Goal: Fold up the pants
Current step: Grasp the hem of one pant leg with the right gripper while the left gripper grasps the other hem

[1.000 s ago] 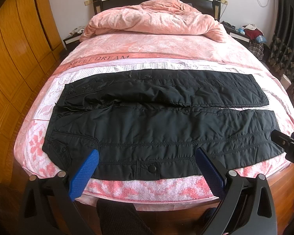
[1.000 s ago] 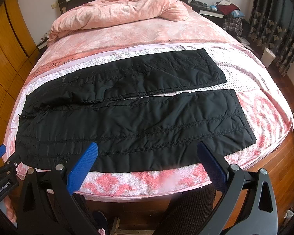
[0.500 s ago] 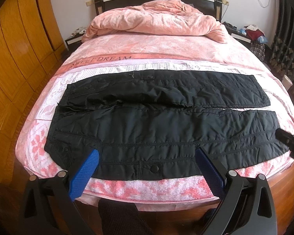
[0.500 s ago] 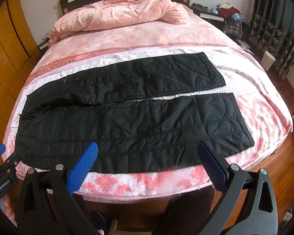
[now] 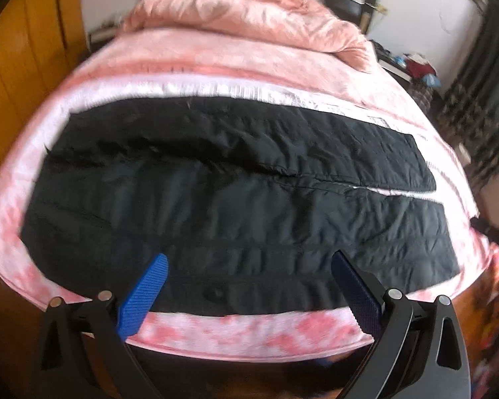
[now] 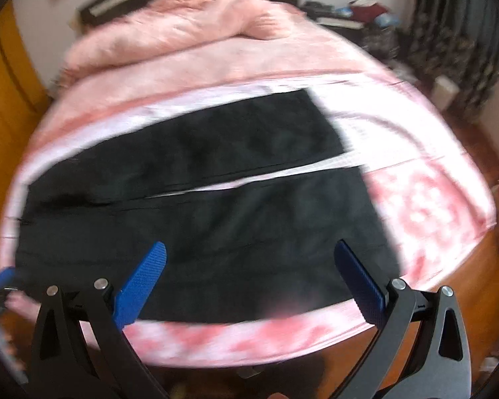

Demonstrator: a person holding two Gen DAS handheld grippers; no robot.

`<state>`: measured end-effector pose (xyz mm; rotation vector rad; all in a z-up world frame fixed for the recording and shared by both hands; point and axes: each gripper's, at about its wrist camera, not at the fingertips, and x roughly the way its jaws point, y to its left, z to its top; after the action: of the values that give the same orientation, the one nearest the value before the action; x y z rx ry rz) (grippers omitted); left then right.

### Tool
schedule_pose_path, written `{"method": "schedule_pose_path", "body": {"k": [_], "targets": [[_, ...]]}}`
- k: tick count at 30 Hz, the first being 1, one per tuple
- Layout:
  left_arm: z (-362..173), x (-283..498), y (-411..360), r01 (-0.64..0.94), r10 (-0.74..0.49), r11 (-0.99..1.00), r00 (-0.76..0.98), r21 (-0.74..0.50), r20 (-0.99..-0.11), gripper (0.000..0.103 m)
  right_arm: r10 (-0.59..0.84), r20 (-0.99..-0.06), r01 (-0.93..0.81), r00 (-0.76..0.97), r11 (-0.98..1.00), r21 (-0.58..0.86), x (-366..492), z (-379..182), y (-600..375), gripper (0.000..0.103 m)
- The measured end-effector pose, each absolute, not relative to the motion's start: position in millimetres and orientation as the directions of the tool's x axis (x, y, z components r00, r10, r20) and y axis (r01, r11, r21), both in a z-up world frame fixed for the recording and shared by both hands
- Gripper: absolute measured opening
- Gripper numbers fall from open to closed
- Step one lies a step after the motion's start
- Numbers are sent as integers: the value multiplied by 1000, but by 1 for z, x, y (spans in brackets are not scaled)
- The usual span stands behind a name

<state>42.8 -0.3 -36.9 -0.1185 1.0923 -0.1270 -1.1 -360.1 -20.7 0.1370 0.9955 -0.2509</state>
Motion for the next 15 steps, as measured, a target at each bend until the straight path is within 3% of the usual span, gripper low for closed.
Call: {"method": "schedule_pose_path", "body": {"k": [2,7,10,15], "targets": [[-49,65,-8,46,-160,987,371,-154,-915,99,-232,-841,330,489,941,-68,14,-28,-387,101],[-62,112,-35,82,-88,995,401,-60,-912,99,-137,-908,340,397,940,6,86,-59,-466,100],[-70,146,-52,81,-96,994,376,-70,-922,99,-144,-930,355,339,935,-15,135,-83,-504,100],[-81,199,-82,98,-82,994,380,-48,-921,99,-39,-953,330,300,942,65,207,-119,-546,100]]}}
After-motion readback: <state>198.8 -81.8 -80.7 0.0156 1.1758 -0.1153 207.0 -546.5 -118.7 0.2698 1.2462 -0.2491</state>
